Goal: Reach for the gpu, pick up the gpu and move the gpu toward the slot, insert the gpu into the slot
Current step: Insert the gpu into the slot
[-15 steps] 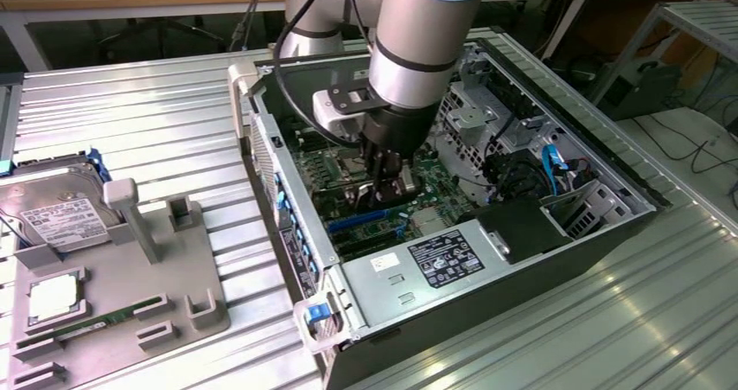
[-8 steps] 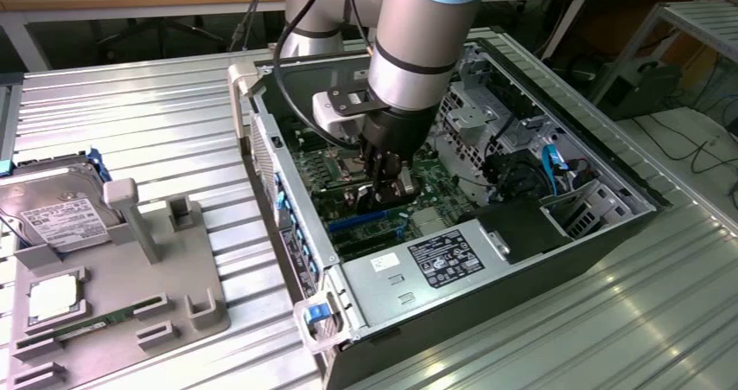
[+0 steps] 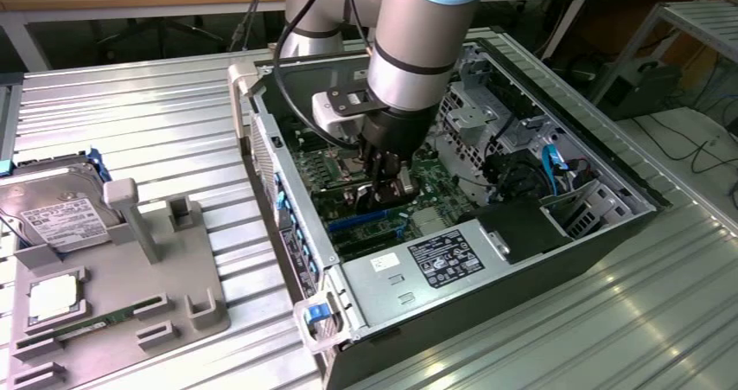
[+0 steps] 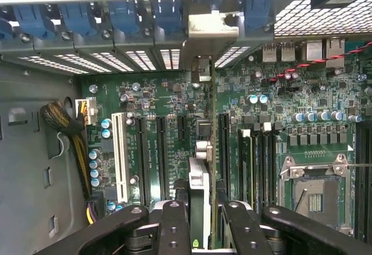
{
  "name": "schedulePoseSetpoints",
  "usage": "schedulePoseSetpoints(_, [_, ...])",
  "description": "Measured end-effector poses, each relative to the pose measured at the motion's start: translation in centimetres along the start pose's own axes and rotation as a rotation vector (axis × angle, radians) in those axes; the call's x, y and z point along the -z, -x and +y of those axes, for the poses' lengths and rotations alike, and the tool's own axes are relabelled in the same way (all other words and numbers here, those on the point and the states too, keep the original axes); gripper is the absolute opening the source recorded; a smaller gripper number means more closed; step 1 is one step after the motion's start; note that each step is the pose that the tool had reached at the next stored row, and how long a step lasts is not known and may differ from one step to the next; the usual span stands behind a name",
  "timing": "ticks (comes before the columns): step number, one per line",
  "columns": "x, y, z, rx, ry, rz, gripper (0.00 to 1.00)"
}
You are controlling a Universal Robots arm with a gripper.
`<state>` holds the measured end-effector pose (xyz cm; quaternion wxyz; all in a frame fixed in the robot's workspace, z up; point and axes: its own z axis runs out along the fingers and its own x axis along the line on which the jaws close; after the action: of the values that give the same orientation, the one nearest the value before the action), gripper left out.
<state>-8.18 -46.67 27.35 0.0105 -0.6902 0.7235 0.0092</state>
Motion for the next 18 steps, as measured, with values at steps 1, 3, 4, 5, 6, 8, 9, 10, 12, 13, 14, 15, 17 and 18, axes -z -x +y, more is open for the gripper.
schedulePoseSetpoints(1, [-0.01, 0.00, 0.03, 0.000, 0.0000, 0.0001, 0.27])
schedulePoseSetpoints(3, [-0.07, 0.01, 0.06, 0.000, 0.0000, -0.0002, 0.27])
schedulePoseSetpoints(4, [-0.11, 0.00, 0.06, 0.000, 0.0001, -0.0002, 0.27])
schedulePoseSetpoints(5, [-0.16, 0.00, 0.06, 0.000, 0.0006, -0.0001, 0.27])
schedulePoseSetpoints(6, [-0.23, 0.00, 0.07, 0.000, 0.0009, -0.0001, 0.27])
schedulePoseSetpoints(8, [-0.37, -0.01, 0.08, 0.000, 0.0015, 0.0000, 0.27])
schedulePoseSetpoints(9, [-0.43, -0.01, 0.09, 0.000, 0.0017, 0.0001, 0.27])
schedulePoseSetpoints(10, [-0.52, -0.01, 0.10, 0.000, 0.0018, 0.0001, 0.27])
schedulePoseSetpoints(12, [-0.74, 0.01, 0.10, 0.000, 0.0029, 0.0003, 0.27])
schedulePoseSetpoints(13, [-0.75, 0.02, 0.13, 0.000, 0.0030, 0.0004, 0.27])
schedulePoseSetpoints(14, [-0.76, 0.03, 0.17, 0.000, 0.0031, 0.0003, 0.27])
schedulePoseSetpoints(15, [-0.77, 0.05, 0.21, 0.000, 0.0030, 0.0002, 0.27])
schedulePoseSetpoints(17, [-0.84, 0.09, 0.23, 0.000, 0.0029, -0.0001, 0.27])
schedulePoseSetpoints(18, [-0.89, 0.12, 0.23, 0.000, 0.0030, 0.0001, 0.27])
